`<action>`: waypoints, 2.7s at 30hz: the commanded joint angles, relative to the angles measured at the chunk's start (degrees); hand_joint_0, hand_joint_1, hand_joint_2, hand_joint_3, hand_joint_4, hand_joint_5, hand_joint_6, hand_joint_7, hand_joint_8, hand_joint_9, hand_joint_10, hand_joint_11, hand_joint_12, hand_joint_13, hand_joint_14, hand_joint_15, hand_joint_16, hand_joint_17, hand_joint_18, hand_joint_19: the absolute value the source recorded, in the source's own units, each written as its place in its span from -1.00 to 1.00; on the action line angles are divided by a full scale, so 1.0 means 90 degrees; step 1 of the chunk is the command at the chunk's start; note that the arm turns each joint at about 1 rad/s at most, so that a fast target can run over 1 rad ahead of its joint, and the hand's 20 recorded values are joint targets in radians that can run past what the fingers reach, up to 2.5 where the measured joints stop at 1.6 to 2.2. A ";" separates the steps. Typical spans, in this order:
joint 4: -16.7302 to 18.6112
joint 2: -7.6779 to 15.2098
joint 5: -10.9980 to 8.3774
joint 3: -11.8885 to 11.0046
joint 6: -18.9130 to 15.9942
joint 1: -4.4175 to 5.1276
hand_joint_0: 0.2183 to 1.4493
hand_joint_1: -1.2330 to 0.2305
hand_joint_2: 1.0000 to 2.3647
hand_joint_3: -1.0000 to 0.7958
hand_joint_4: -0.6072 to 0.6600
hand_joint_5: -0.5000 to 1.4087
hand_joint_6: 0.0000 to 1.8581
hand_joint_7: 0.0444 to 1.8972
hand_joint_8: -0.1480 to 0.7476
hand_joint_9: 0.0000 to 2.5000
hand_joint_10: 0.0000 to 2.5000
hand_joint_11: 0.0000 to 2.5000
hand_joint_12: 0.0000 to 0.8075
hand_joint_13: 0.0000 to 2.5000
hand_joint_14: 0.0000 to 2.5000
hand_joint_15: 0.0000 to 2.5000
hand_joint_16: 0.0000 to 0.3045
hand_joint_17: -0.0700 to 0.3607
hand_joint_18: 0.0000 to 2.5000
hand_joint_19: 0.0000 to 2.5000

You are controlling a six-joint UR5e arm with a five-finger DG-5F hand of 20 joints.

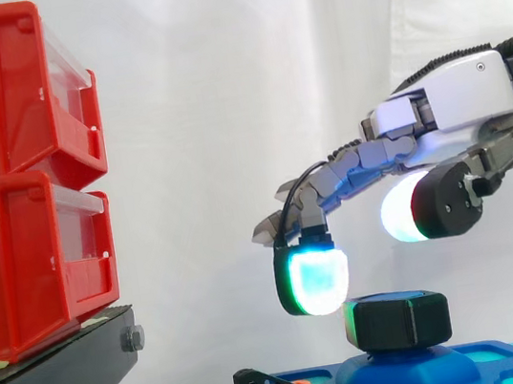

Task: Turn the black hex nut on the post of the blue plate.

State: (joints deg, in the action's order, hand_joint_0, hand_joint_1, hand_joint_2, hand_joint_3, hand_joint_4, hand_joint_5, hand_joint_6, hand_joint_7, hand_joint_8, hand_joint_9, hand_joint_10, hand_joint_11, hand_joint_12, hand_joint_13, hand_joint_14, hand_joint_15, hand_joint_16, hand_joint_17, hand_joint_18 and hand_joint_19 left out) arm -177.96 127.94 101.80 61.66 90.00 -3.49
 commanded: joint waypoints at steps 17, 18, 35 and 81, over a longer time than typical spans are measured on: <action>0.0213 0.0003 -0.0832 -0.0035 -0.0039 0.0593 -0.64 0.50 -1.00 -0.44 0.28 -0.69 -0.46 0.05 -0.19 -0.86 -1.00 -1.00 -0.12 -0.82 -1.00 -0.97 -0.66 -0.13 -1.00 -1.00; 0.0203 0.0003 -0.0910 -0.0035 -0.0039 0.0641 -0.64 0.50 -1.00 -0.44 0.27 -0.69 -0.46 0.05 -0.20 -0.86 -1.00 -1.00 -0.12 -0.82 -1.00 -0.98 -0.66 -0.14 -1.00 -1.00; -0.0217 0.0003 -0.1076 -0.0005 -0.0029 0.0788 -0.62 0.50 -1.00 -0.44 0.26 -0.67 -0.46 0.13 -0.19 -0.85 -1.00 -1.00 -0.14 -0.81 -1.00 -0.98 -0.66 -0.14 -1.00 -1.00; -0.0090 0.0003 -0.0100 0.0004 0.0098 0.0163 -0.62 0.45 -1.00 -0.44 0.25 -0.68 -0.40 0.17 -0.19 -0.84 -1.00 -1.00 -0.14 -0.78 -1.00 -0.97 -0.66 -0.14 -1.00 -1.00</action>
State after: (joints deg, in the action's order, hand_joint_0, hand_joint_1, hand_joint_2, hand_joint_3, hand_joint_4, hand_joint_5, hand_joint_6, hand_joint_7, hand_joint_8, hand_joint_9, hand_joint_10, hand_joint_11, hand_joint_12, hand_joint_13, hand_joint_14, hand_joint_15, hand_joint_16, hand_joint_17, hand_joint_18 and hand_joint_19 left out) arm -179.01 127.97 100.80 61.70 90.91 -2.05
